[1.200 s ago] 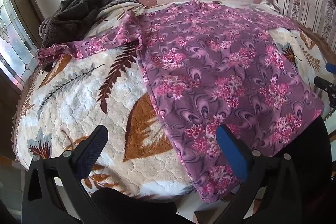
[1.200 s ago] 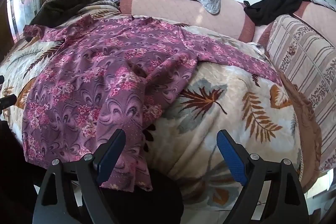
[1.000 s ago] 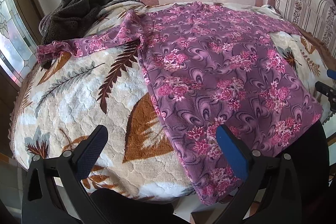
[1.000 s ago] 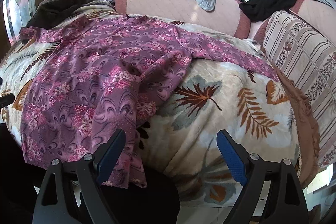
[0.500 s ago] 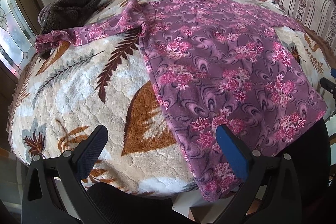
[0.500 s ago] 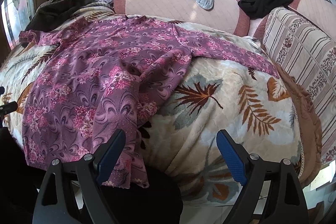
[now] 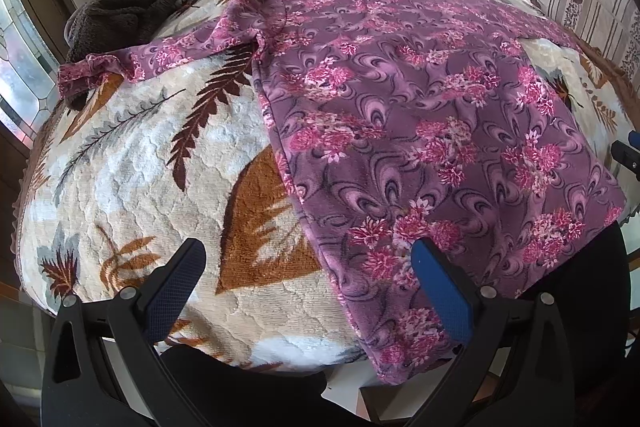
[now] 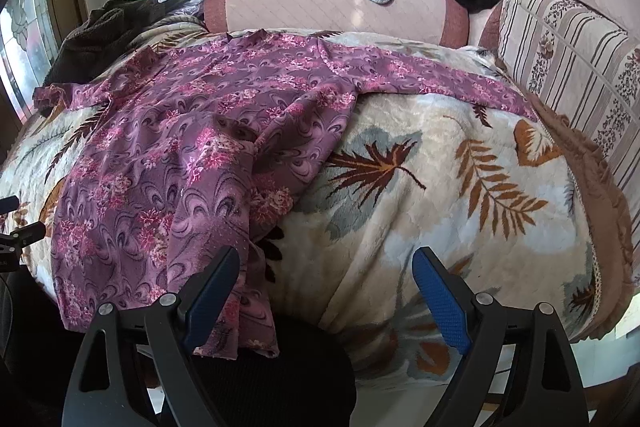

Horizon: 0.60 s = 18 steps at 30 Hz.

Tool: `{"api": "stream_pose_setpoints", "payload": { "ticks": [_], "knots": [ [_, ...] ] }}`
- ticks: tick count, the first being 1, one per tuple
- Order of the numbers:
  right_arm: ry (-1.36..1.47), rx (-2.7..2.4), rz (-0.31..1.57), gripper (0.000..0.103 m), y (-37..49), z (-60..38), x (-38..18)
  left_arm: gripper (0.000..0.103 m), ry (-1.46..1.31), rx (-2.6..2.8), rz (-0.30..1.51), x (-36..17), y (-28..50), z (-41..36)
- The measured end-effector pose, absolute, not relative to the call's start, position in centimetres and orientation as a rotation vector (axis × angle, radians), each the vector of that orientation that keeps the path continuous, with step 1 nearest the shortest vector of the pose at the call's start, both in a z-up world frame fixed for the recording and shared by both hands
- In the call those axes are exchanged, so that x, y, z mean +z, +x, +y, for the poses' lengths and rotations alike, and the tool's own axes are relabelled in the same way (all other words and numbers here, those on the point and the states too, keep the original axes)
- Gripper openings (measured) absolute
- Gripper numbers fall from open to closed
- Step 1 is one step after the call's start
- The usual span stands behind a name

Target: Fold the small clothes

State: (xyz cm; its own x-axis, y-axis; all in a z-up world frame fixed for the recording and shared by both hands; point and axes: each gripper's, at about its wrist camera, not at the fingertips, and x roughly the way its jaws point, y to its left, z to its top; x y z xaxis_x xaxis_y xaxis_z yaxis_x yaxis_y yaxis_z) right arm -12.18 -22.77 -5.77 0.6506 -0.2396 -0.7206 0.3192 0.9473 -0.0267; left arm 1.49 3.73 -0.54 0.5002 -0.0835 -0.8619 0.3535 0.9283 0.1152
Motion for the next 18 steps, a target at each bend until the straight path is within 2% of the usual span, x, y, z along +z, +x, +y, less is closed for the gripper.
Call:
{"api": "stream_pose_setpoints", "payload": {
  "ticks": [9, 18],
  "knots": [
    [0.137, -0.303, 0.815, 0.089, -12.0, -23.1, -6.1, 0.103, 0.25, -0.281, 1.047, -0.7, 1.8, 4.0],
    [0.27, -0.349, 0.833, 0.088, -12.7, -26.5, -6.8, 0.103, 0.009, -0.319, 1.291, -4.0, 3.4, 5.7]
  ]
}}
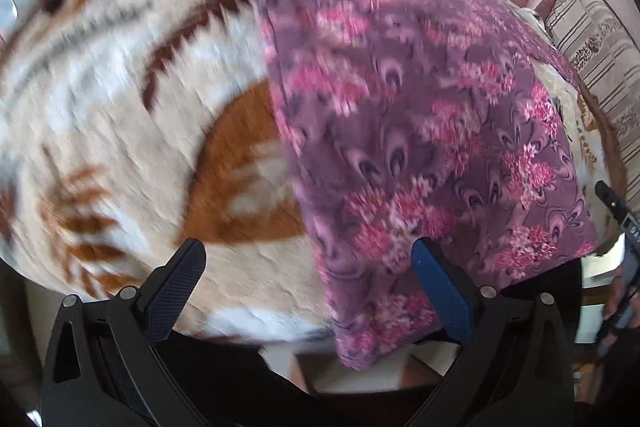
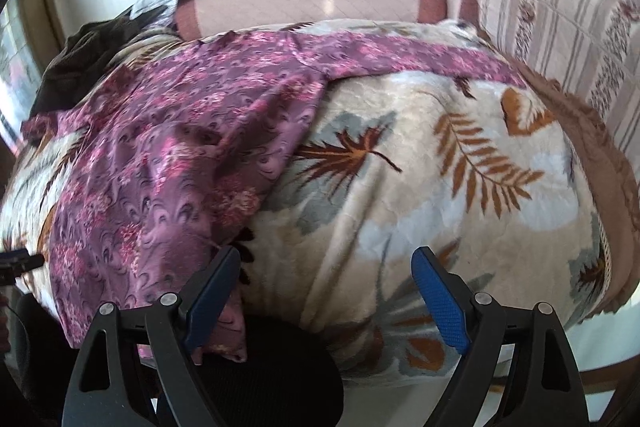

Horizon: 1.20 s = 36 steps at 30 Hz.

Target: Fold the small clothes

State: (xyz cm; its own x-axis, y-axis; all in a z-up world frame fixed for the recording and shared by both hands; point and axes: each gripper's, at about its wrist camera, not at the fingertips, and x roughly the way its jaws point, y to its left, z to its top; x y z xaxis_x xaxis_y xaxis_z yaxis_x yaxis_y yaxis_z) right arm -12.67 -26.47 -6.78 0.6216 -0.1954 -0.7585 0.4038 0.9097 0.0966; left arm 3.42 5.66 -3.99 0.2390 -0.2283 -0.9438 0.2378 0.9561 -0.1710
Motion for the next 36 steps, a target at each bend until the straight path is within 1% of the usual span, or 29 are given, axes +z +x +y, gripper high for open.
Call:
{"api": "stream_pose_setpoints", "payload": {
  "ticks": [1, 2, 3, 4, 5, 6, 7, 9, 14, 17, 19, 23, 24, 26, 27, 28, 29, 31, 36],
  "knots": [
    [0.28, -0.349, 0.832, 0.088, -12.7, -26.7, -6.9, 0.1, -0.01, -0.338, 1.313, -4.4, 3.3, 5.4],
    [0.289, -0.347, 0.833, 0.088, -12.7, -26.8, -7.0, 0.088, -0.034, -0.366, 1.341, -4.9, 3.1, 5.0],
    [0.296, -0.344, 0.838, 0.088, -12.7, -26.8, -7.1, 0.087, -0.024, -0.368, 1.345, -5.0, 2.9, 4.4],
    [0.3, -0.342, 0.842, 0.088, -12.6, -26.8, -7.1, 0.074, -0.002, -0.365, 1.321, -4.8, 2.6, 4.0],
    [0.3, -0.34, 0.846, 0.088, -12.6, -26.7, -7.2, 0.039, 0.03, -0.387, 1.3, -4.4, 2.3, 3.5],
    [0.3, -0.337, 0.851, 0.088, -12.5, -26.7, -7.3, 0.018, 0.059, -0.415, 1.295, -4.2, 2.1, 3.1],
    [0.301, -0.335, 0.858, 0.088, -12.5, -26.7, -7.3, 0.004, 0.045, -0.441, 1.309, -4.1, 2.2, 3.1],
    [0.309, -0.327, 0.871, 0.088, -12.3, -26.8, -7.6, 0.004, -0.064, -0.459, 1.321, -3.5, 2.7, 4.3],
    [0.333, -0.288, 0.897, 0.088, -11.9, -26.8, -8.2, 0.004, -0.228, -0.389, 1.229, -0.3, 4.1, 9.0],
    [0.341, -0.244, 0.922, 0.082, -10.9, -26.6, -8.8, 0.004, -0.277, -0.376, 1.224, -0.1, 4.2, 10.7],
    [0.338, -0.204, 0.942, 0.075, -10.0, -26.1, -9.2, 0.004, -0.273, -0.373, 1.239, -0.6, 3.9, 10.5],
    [0.357, -0.087, 1.018, 0.07, -7.9, -24.6, -10.5, 0.004, -0.259, -0.374, 1.252, -0.9, 3.7, 10.3],
    [0.352, -0.057, 1.04, 0.067, -7.5, -24.0, -10.9, 0.004, -0.262, -0.377, 1.252, -0.9, 3.6, 10.3],
    [0.317, -0.001, 1.08, 0.054, -6.8, -22.6, -11.5, 0.004, -0.263, -0.377, 1.253, -0.9, 4.2, 10.2],
    [0.309, 0.02, 1.095, 0.034, -6.7, -22.1, -11.9, 0.004, -0.263, -0.377, 1.256, -0.9, 4.3, 10.2],
    [0.308, 0.046, 1.113, 0.012, -6.5, -21.6, -12.2, 0.004, -0.267, -0.376, 1.26, -0.9, 4.3, 10.2],
    [0.298, 0.057, 1.121, 0.009, -6.3, -21.2, -12.4, 0.004, -0.271, -0.377, 1.263, -0.9, 4.4, 10.4],
    [0.291, 0.062, 1.074, 0.006, -6.7, -21.0, -11.5, 0.004, -0.28, -0.377, 1.268, -0.8, 4.4, 10.5],
    [0.384, -0.027, 0.897, 0.004, -10.9, -24.9, -6.3, 0.004, -0.284, -0.394, 1.274, -0.4, 4.2, 10.5]
  ]
}}
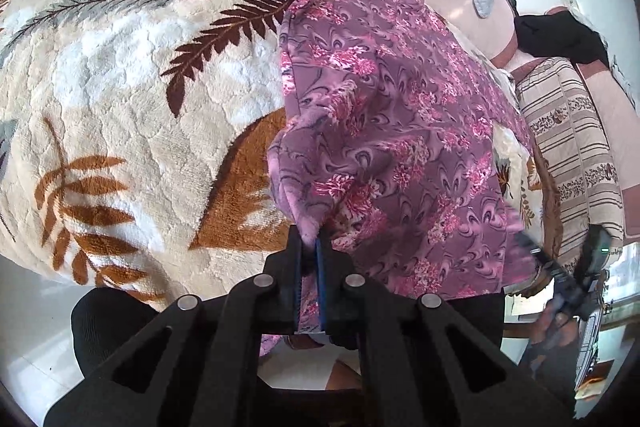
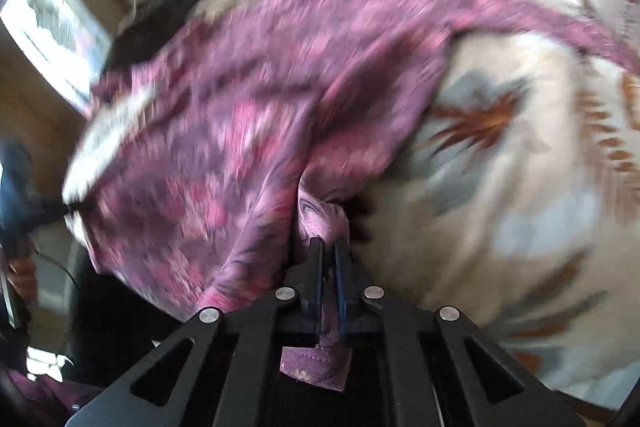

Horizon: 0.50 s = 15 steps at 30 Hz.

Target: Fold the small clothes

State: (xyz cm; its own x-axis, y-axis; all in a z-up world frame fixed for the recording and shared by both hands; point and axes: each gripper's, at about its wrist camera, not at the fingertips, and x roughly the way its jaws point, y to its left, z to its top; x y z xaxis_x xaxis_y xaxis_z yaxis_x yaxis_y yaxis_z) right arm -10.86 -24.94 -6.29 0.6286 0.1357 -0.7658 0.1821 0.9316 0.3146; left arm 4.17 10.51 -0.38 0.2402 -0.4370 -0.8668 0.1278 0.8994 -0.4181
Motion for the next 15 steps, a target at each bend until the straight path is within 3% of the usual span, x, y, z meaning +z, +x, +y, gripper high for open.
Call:
{"api": "stream_pose_setpoints", "payload": {
  "ticks": [4, 10, 12, 14, 15],
  "knots": [
    [0.462, -0.145, 0.827, 0.002, -15.0, -29.5, -3.5, 0.004, -0.268, -0.413, 1.298, -0.8, 3.9, 9.8],
    [0.622, -0.314, 0.946, 0.001, -17.3, -33.6, -8.0, 0.005, -0.252, -0.429, 1.385, -3.1, 3.6, 9.3],
    [0.684, -0.304, 0.972, 0.01, -16.9, -33.8, -8.9, 0.005, -0.26, -0.443, 1.382, -3.0, 3.6, 9.5],
    [0.748, -0.268, 0.982, 0.028, -16.2, -33.6, -9.6, 0.011, -0.261, -0.45, 1.378, -2.9, 3.5, 9.5],
    [0.772, -0.253, 0.972, 0.049, -15.7, -33.5, -10.0, 0.015, -0.268, -0.451, 1.38, -3.0, 3.4, 9.5]
  ]
}}
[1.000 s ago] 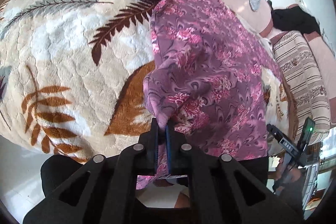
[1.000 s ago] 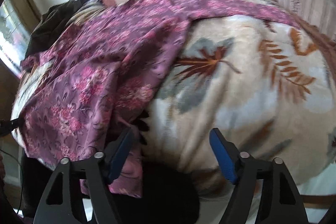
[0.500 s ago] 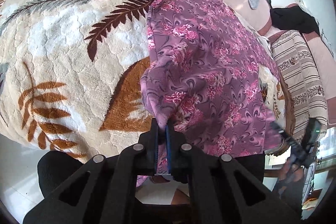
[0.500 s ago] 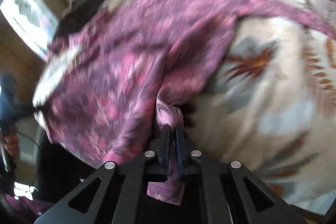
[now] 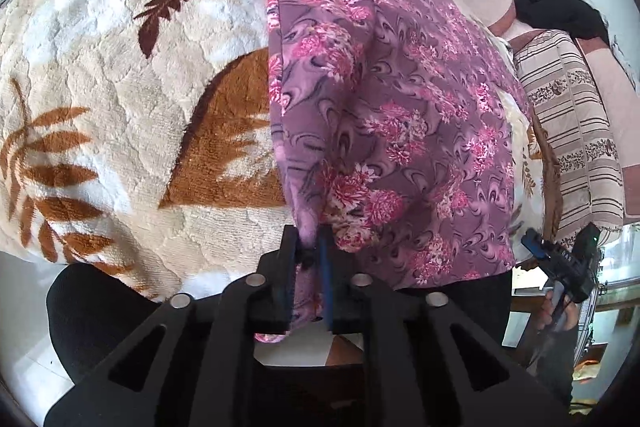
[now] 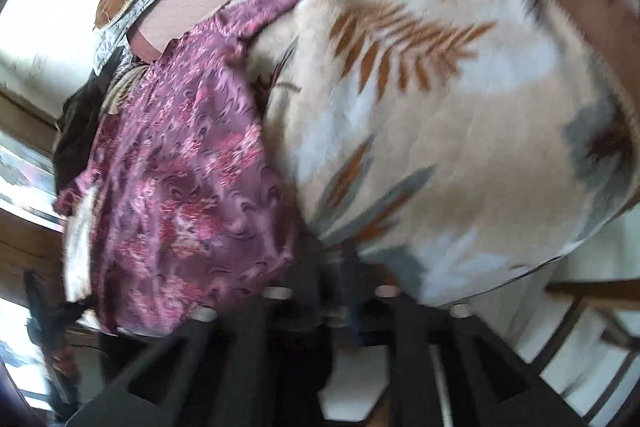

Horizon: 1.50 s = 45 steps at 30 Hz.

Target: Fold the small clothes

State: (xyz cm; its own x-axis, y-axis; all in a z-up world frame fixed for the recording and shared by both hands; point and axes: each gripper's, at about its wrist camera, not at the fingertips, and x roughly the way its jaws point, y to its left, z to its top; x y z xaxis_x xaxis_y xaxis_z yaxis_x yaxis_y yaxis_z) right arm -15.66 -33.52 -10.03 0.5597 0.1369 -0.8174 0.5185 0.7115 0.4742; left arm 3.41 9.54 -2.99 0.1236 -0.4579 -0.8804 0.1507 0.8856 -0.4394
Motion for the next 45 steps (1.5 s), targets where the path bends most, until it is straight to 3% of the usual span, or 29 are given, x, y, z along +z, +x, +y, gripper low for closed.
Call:
{"api": "stream_pose_setpoints", "payload": {
  "ticks": [1, 2, 4, 9, 11, 12, 16, 19, 26, 29, 31, 33, 37, 41, 45],
  "knots": [
    [0.784, -0.25, 0.969, 0.064, -15.5, -33.7, -10.5, 0.027, -0.279, -0.449, 1.383, -3.1, 3.3, 9.6],
    [0.797, -0.254, 0.975, 0.065, -15.5, -33.6, -11.1, 0.041, -0.296, -0.443, 1.387, -3.2, 3.1, 9.8],
    [0.847, -0.223, 0.994, 0.065, -15.2, -33.6, -12.5, 0.05, -0.344, -0.463, 1.389, -3.5, 2.7, 10.0],
    [0.929, -0.129, 1.03, 0.064, -14.4, -32.1, -15.0, 0.048, -0.343, -0.505, 1.432, -4.8, 2.4, 8.5],
    [0.983, -0.067, 0.983, 0.011, -14.8, -32.2, -14.8, 0.005, -0.294, -0.524, 1.429, -4.6, 2.5, 7.7],
    [1.016, -0.057, 0.947, 0.005, -15.1, -32.4, -14.2, 0.004, -0.293, -0.534, 1.44, -4.3, 2.6, 7.6],
    [0.953, -0.012, 0.754, 0.005, -17.4, -32.7, -7.6, 0.004, -0.367, -0.566, 1.371, -0.2, 2.2, 9.0],
    [0.88, -0.029, 0.712, 0.005, -18.9, -32.6, -4.5, 0.004, -0.364, -0.556, 1.365, 0.7, 2.0, 9.8],
    [0.909, -0.167, 0.933, 0.005, -18.3, -33.1, -11.5, 0.004, -0.408, -0.463, 1.534, -4.8, 1.7, 10.7],
    [0.807, -0.263, 1.1, 0.012, -16.7, -32.7, -12.9, 0.005, -0.359, -0.523, 1.486, -2.9, 1.9, 10.3],
    [0.717, -0.3, 1.074, 0.012, -15.6, -32.8, -11.1, 0.005, -0.279, -0.556, 1.391, 0.0, 2.7, 9.8],
    [0.676, -0.275, 0.954, 0.012, -13.7, -33.3, -8.1, 0.009, -0.239, -0.587, 1.317, 2.0, 4.2, 8.8],
    [0.618, -0.167, 0.8, 0.025, -7.6, -33.3, -4.3, 0.045, -0.201, -0.521, 1.232, 3.6, 8.9, 6.6],
    [0.502, -0.138, 0.807, 0.025, -0.4, -32.4, -4.3, 0.047, -0.255, -0.465, 1.217, 2.8, 13.4, 4.1],
    [0.451, -0.153, 0.867, 0.025, 3.3, -32.3, -7.8, 0.047, -0.217, -0.371, 1.276, -0.9, 15.3, 1.7]
  ]
}}
